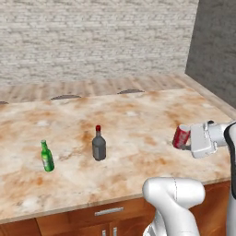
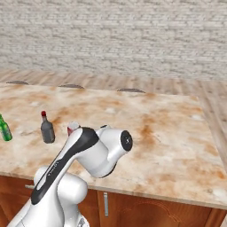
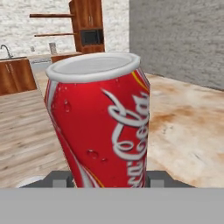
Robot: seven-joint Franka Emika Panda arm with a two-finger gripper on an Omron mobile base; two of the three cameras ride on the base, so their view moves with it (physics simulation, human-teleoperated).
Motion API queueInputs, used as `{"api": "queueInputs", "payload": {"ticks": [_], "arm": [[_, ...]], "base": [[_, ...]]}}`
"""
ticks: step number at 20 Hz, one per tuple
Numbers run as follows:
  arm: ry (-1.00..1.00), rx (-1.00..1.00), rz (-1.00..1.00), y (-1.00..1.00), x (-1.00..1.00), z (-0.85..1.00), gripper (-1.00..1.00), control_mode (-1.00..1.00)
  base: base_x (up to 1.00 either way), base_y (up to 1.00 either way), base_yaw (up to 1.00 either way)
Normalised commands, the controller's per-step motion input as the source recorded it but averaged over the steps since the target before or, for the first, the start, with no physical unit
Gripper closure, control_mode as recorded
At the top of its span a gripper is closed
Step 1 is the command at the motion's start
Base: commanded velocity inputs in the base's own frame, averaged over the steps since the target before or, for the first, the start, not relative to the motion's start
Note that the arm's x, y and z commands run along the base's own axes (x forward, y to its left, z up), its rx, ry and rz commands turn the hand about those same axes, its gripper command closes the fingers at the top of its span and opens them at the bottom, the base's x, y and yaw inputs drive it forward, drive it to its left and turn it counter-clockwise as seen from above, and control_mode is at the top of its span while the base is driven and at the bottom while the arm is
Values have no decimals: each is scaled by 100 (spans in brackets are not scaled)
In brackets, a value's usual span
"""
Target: Move the drinks to the dining counter.
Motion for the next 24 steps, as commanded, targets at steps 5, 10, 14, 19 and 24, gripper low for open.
{"api": "queueInputs", "payload": {"ticks": [5,10,14,19,24], "arm": [[25,-9,-5,17,54,15,100,-100],[35,-13,0,1,59,17,100,-100],[7,-11,0,0,42,-1,100,-100],[-8,-8,0,0,23,-32,100,-100],[-32,0,1,0,15,-55,100,-100]], "base": [[0,0,0],[0,0,0],[0,0,0],[0,0,0],[0,0,0]]}}
